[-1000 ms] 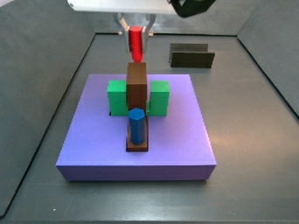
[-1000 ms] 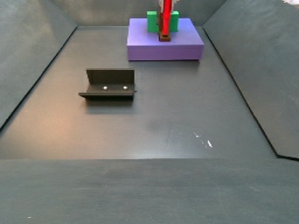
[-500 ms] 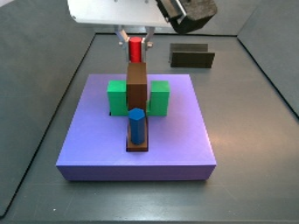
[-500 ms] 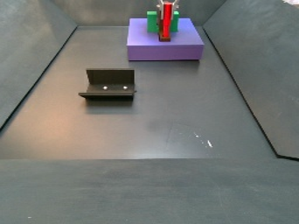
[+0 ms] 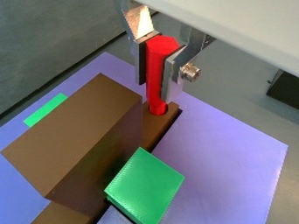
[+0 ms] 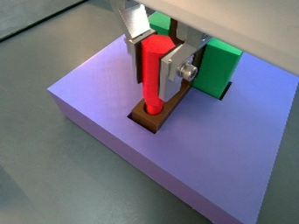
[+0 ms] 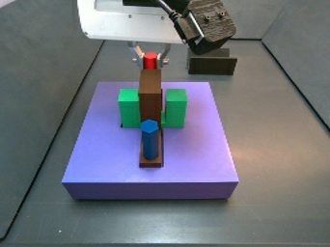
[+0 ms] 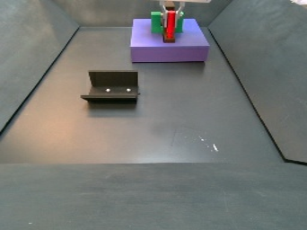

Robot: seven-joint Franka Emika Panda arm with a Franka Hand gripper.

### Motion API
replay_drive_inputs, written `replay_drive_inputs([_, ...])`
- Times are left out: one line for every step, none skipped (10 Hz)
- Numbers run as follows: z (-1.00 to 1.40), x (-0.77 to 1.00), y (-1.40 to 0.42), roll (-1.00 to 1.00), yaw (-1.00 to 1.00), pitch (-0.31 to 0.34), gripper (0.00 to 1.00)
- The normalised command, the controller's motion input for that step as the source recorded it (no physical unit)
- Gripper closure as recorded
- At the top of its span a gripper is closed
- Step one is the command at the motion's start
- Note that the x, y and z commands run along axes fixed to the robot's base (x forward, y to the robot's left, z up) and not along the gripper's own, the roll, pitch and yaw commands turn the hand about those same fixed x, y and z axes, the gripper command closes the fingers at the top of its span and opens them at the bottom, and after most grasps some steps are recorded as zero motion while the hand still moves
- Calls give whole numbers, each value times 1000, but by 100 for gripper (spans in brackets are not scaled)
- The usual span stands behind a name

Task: Pick up the red object. Move up. Move to above the board. Insert the red object.
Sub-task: Insert the red object.

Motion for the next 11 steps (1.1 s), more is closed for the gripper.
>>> replay_drive_inputs([-329, 131, 0, 37, 43, -44, 100])
replay_drive_inputs([-200, 137, 17, 76, 40, 0, 100])
replay_drive_inputs([0, 0, 89, 64, 34, 43, 100])
replay_drive_inputs([0, 17, 17, 94, 0, 44, 100])
replay_drive_inputs([-11, 60, 0, 111, 0, 40, 100])
replay_drive_inputs([-3, 60, 0, 119, 0, 46, 100])
replay_drive_inputs([-226, 0, -46, 120, 0, -3, 100])
replay_drive_inputs([-303, 31, -74, 109, 11, -43, 100])
replay_drive_inputs([-351, 109, -29, 134, 60, -49, 100])
replay_drive_inputs([-451, 123, -14, 137, 109, -103, 100])
replay_drive_inputs([-494, 74, -11, 111, 51, -120, 100])
